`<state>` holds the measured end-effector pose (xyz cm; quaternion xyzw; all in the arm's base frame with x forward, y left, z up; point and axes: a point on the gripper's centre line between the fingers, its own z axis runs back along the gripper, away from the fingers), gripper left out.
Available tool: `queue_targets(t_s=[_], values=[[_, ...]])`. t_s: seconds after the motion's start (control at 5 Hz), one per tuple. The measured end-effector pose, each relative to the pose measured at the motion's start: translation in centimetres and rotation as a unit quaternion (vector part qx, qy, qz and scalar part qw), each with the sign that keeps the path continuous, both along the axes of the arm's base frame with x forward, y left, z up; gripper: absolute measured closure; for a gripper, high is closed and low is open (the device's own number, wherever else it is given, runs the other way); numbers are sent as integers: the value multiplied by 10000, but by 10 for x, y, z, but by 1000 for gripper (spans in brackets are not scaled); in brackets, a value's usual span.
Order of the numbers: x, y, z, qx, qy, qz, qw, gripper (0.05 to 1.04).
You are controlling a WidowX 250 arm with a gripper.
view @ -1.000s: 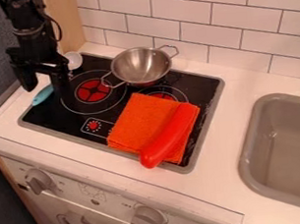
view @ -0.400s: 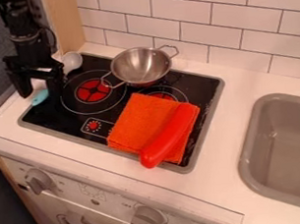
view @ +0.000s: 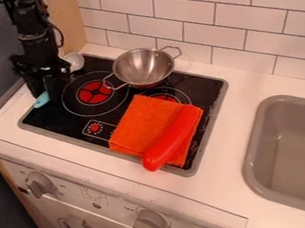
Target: Putting the spoon on the left side of the orange cloth.
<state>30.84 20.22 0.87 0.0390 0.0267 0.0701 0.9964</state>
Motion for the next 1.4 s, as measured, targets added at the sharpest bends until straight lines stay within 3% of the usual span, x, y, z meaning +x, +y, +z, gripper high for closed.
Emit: queue_targets(t_s=[0.4,0.6,0.8,1.2,1.4], values=[[-3,-7,5,-6,0,-3,10000,757],[-7,-27,37,102,-293,24,9995,757],[-27,-52,31,-164,-223,159,9995,757],[-52,-80,11,-222,210,27,9995,757],[-53,-93,5,-245,269,-275,9990,757]])
